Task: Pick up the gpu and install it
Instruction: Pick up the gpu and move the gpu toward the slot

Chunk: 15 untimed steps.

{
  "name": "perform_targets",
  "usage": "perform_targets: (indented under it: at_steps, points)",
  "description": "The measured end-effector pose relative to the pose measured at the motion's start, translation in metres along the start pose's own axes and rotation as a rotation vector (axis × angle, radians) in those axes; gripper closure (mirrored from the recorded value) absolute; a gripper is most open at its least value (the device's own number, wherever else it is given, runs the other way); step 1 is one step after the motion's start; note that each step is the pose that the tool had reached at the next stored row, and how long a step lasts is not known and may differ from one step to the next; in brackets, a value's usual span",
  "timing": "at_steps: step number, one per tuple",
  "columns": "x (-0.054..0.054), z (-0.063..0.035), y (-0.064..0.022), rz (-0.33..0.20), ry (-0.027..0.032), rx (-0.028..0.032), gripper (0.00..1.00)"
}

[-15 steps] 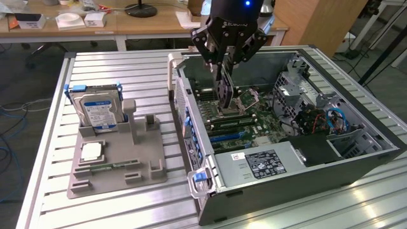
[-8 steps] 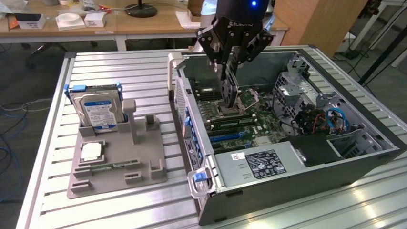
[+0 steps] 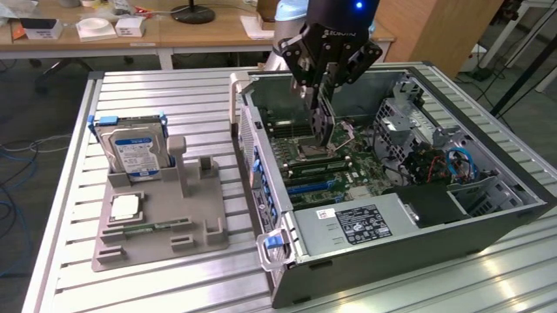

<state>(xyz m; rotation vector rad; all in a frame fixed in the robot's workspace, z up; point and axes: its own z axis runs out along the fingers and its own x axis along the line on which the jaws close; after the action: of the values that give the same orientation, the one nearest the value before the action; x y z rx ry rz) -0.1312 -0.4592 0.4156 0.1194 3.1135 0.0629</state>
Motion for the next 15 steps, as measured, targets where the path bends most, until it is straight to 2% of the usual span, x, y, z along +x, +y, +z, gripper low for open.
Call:
perform_targets:
  at_steps: [15]
  points:
    - [-0.025, 0.0007, 0.0019, 0.0, 0.0, 0.0, 0.74]
